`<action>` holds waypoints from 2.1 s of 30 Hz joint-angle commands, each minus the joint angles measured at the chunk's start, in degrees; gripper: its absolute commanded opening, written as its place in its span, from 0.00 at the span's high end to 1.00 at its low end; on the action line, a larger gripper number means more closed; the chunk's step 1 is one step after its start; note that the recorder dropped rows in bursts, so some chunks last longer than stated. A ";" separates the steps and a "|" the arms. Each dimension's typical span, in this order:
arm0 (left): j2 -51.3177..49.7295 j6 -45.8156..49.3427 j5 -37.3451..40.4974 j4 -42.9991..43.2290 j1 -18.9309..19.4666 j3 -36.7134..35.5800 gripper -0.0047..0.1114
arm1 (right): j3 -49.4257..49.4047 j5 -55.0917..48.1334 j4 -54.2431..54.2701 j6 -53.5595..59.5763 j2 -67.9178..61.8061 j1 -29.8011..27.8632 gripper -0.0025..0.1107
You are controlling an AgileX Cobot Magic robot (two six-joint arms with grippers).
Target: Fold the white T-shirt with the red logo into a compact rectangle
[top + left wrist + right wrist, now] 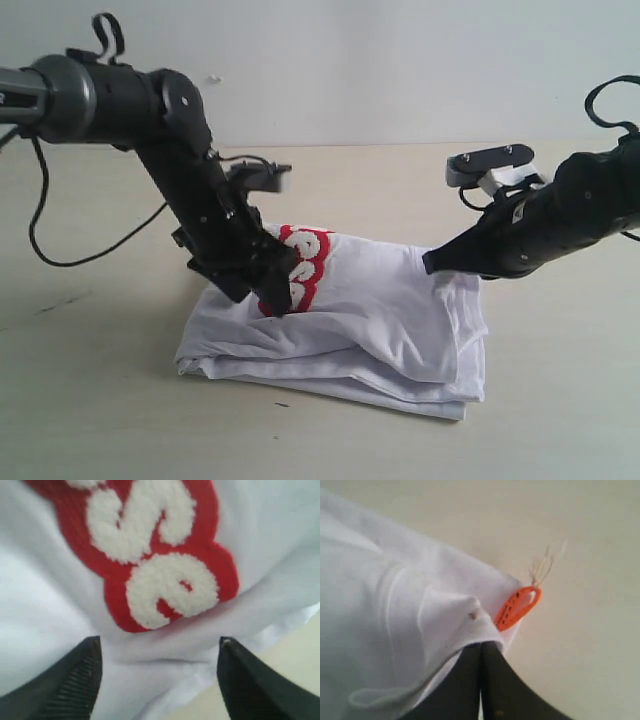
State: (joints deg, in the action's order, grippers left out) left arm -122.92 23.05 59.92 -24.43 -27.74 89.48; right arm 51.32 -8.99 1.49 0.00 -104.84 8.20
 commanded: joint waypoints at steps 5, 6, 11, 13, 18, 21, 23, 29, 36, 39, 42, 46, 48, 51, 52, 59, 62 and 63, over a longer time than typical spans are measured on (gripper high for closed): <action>6.24 0.28 -2.20 -2.75 3.26 -0.19 0.84 | 0.53 -0.30 0.03 0.00 7.49 1.18 0.98; 6.12 0.28 -2.82 -3.09 3.26 -0.74 0.92 | 0.53 -0.42 0.03 0.00 8.11 1.74 0.98; 4.68 0.73 -6.75 -5.19 3.03 -3.29 0.96 | 0.53 -2.42 0.03 0.00 8.38 6.08 0.98; 3.77 0.73 -7.04 -4.96 3.03 -4.06 0.96 | 0.43 -2.51 0.03 1.32 7.79 8.15 0.98; 2.24 0.73 -6.82 -1.91 3.03 -6.26 0.96 | 0.43 -2.17 0.03 1.32 4.54 10.46 0.98; 1.27 0.73 -6.02 -1.33 3.16 -7.65 0.96 | 0.43 -3.50 -0.21 1.32 1.35 10.46 0.98; 1.29 0.44 -6.13 -1.21 3.22 -8.99 0.96 | 0.43 -3.52 -0.59 1.42 -1.26 10.46 0.98; 1.29 0.00 -6.03 0.65 3.22 -11.12 0.96 | 0.43 1.28 -0.59 1.42 -7.26 10.36 0.98; 1.29 -2.90 -6.15 1.34 3.22 -12.16 0.96 | 3.41 5.31 -0.11 0.87 -10.07 9.85 0.98; 2.29 -3.82 -7.63 2.14 3.30 -12.05 0.96 | 5.14 2.31 -0.11 1.00 -9.14 9.85 0.98; 4.62 -3.85 -9.30 1.36 4.24 -11.78 0.96 | 5.24 1.92 -0.22 1.42 -6.12 9.85 0.98; 7.36 -3.75 -10.93 -0.49 5.29 -11.45 0.96 | 5.09 1.91 -0.11 1.42 -1.41 9.85 0.98; 7.57 -3.75 -12.24 -0.49 5.29 -11.45 0.96 | 5.09 0.79 0.11 0.52 0.34 10.02 0.98; 6.88 -3.64 -16.02 -0.49 5.29 -11.45 0.96 | 5.09 -2.81 0.09 1.54 0.83 11.73 0.98; 6.48 -3.64 -17.13 -0.49 5.29 -11.45 0.96 | 5.09 -3.80 0.09 2.76 0.69 12.63 0.98; 3.76 -3.64 -19.53 0.65 5.29 -11.45 0.96 | 5.09 -1.87 -0.07 5.32 0.06 17.82 0.98; 3.26 -3.64 -20.26 1.05 5.29 -11.45 0.96 | 5.09 -1.72 -0.07 5.32 -0.03 18.07 0.98; 3.14 -3.64 -20.36 1.35 5.29 -11.45 0.96 | 5.09 -2.13 -0.07 5.47 -0.03 18.07 0.98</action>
State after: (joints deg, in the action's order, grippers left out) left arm -119.46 19.66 40.92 -23.73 -22.59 77.73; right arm 56.26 -11.72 1.64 4.90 -104.92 26.07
